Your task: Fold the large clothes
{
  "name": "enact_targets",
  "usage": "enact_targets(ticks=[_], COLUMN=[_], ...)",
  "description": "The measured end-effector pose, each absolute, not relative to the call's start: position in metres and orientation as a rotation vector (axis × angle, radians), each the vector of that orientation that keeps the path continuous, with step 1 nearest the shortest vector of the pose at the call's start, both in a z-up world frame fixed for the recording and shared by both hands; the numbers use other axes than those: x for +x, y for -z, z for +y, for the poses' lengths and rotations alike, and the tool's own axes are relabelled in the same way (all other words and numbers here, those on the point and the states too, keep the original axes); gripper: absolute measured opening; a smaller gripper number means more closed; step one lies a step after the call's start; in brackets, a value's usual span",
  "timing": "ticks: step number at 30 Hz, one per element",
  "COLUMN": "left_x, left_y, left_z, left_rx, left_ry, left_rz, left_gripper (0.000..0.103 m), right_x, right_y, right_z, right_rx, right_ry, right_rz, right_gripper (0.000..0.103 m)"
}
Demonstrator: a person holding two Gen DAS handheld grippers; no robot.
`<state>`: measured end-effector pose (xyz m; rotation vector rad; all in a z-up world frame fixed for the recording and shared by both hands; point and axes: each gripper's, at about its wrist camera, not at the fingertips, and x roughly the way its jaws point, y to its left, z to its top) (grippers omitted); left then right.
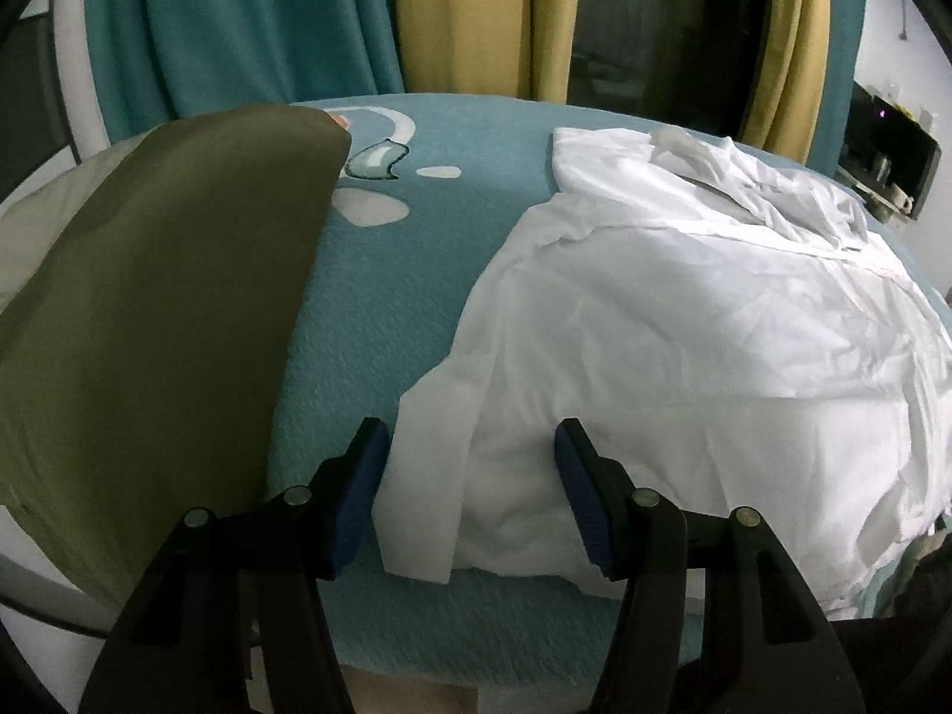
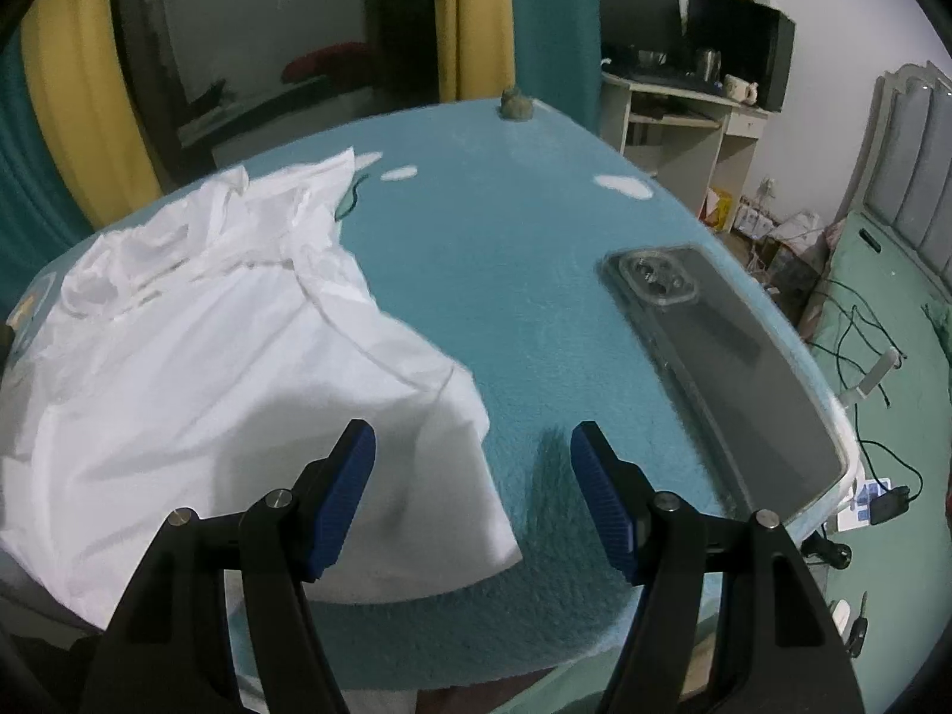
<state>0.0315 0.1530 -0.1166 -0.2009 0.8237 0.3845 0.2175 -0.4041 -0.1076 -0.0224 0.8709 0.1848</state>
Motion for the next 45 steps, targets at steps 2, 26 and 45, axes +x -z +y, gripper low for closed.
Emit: enact_targets(ticks=[2,26,45], left_x=[0.031,0.023,0.034], left_y=[0.117,0.107,0.062], left_z=[0.150,0.128,0.136], left_rx=[-0.195,-0.198,-0.179], left_ry=[-0.388,-0.270,-0.287], left_rz=[0.827,0.721,0.590], left_gripper=[0.061,0.007,0.007], right_x=[0.215,0.186,0.194], right_y=[0.113,0.105,0.068], right_z=[-0.400,-0.353,-0.335], right_rx=[-0.046,-0.112,-0.141], right_ry=[-0.190,-0.307,-0.279], right_rz=[0.880,0.795,0.722], right_gripper=[0.069,0.006,0.006])
